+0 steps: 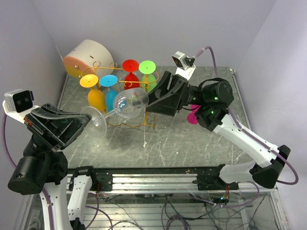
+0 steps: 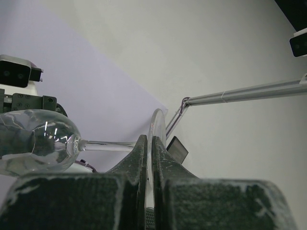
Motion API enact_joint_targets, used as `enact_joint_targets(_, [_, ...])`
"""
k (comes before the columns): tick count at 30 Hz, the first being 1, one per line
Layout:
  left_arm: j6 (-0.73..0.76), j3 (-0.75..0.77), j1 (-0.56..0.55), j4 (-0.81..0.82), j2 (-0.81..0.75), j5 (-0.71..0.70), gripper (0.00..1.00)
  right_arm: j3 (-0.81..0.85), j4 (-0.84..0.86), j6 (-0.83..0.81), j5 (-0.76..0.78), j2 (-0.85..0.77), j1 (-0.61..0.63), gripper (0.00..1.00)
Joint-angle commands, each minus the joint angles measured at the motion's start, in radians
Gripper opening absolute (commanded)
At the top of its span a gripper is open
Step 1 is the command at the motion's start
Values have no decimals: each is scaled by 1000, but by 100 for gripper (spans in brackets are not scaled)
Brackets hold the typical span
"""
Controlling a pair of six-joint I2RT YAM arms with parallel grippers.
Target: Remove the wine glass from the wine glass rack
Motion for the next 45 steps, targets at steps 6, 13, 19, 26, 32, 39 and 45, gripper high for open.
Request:
enact_joint_targets(6, [-124,-48,-1,23,-37,-45,7,17,250,102,-53,15,-1,33])
enact_joint_targets(13, [-83,-58,-1,-24,-45,-39,7,13,301,144,-60,27,-2,22])
enact_joint_targets(19, [-48,-61,-2,-72,-55,-24,7,-10,299,116,-33,8,-1,0])
enact_joint_targets(26, [132,-38,-1,-341,-92,12,31,-2,141,-7,-7,-61,-1,0])
enact_joint_targets(32, [324,2,-1,-632,-113,7,42,44,-126,-199,70,-133,-2,0])
enact_joint_targets(39, [476,50,-1,-862,-110,-18,50,160,-460,-414,257,-194,-1,0])
enact_joint_targets(45, [599,87,-1,-1011,-96,-35,51,230,-646,-541,436,-211,-2,0])
